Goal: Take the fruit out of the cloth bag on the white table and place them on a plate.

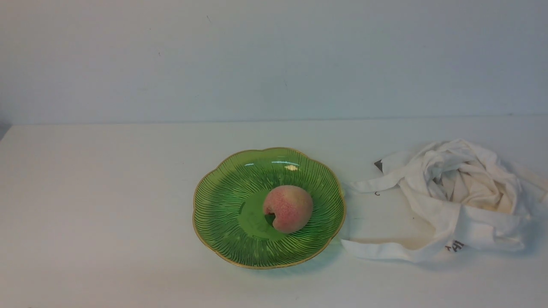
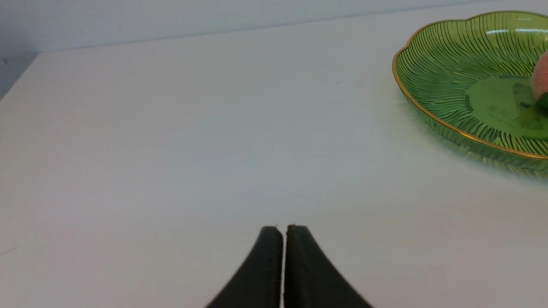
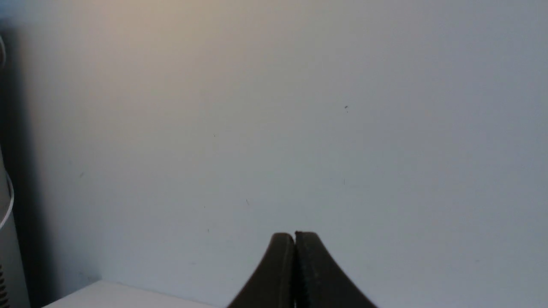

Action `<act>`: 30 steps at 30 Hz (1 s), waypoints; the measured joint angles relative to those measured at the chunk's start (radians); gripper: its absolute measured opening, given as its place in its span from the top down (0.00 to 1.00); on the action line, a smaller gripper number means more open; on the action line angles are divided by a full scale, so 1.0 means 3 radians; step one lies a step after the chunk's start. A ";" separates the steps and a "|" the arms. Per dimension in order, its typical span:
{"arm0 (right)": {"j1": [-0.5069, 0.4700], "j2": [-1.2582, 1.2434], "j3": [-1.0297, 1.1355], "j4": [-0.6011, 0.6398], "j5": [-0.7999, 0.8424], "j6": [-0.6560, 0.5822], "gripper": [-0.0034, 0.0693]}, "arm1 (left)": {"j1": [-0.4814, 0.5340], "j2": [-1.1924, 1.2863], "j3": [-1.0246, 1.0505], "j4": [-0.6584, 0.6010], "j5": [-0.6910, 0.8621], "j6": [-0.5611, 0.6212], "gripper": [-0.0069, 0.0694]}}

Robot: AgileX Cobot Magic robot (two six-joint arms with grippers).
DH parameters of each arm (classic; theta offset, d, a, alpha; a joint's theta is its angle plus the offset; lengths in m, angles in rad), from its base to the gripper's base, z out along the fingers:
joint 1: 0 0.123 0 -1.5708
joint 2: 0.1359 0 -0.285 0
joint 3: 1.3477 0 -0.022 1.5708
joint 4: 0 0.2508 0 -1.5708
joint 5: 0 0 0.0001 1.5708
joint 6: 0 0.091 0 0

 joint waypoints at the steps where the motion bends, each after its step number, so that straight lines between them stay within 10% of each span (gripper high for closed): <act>1: 0.0000 0.0000 0.0008 0.0000 0.0010 0.0000 0.97 | 0.0000 0.0000 0.0000 0.0000 0.0000 0.0000 0.92; 12: -0.0077 -0.0002 0.0044 -0.0004 0.0394 0.0000 0.97 | 0.0000 0.0000 0.0000 0.0000 0.0000 0.0000 0.92; 30: -0.1570 -0.0534 0.1269 0.0011 0.0834 0.0020 0.97 | 0.0000 0.0000 0.0000 0.0000 0.0000 0.0000 0.92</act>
